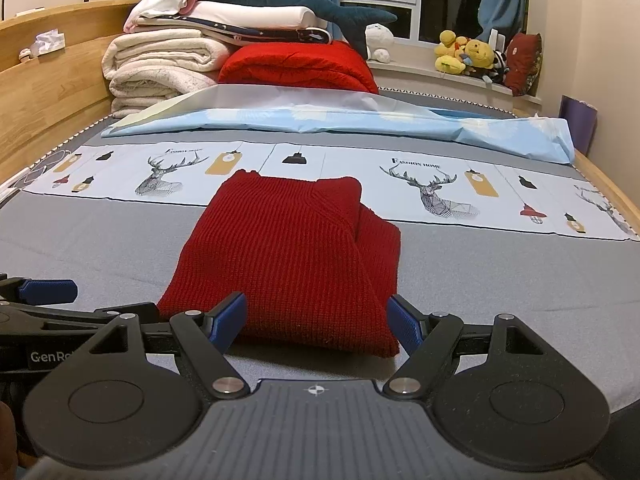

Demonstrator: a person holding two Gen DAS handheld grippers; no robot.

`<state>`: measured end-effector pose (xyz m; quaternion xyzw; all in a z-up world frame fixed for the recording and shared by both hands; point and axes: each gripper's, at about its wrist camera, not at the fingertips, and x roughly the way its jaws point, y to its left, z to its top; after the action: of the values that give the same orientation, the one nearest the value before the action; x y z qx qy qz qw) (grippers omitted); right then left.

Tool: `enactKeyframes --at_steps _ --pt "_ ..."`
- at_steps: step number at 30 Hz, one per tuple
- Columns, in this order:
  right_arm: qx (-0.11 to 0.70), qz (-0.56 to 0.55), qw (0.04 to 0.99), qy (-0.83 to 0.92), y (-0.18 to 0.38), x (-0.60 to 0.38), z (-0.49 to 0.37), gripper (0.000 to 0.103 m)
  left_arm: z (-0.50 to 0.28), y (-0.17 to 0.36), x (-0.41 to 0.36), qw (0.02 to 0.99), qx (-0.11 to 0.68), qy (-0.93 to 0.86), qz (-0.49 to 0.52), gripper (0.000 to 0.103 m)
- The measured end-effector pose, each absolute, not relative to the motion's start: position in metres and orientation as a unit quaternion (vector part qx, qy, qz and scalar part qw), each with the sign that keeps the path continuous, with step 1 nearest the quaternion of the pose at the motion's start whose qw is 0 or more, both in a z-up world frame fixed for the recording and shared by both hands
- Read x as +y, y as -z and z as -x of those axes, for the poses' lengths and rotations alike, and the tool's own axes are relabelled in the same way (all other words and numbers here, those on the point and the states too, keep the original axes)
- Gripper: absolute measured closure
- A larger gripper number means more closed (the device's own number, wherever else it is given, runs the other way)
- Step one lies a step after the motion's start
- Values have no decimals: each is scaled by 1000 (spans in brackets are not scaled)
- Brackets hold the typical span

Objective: Fold small clothes

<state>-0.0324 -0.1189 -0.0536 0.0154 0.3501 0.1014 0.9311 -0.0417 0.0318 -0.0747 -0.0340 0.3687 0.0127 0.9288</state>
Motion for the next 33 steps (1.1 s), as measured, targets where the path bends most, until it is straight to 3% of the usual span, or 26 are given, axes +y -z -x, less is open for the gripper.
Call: enactKeyframes --at_steps 33 --pt "350 -14 931 -103 53 -121 32 25 41 76 33 928 370 -12 35 12"
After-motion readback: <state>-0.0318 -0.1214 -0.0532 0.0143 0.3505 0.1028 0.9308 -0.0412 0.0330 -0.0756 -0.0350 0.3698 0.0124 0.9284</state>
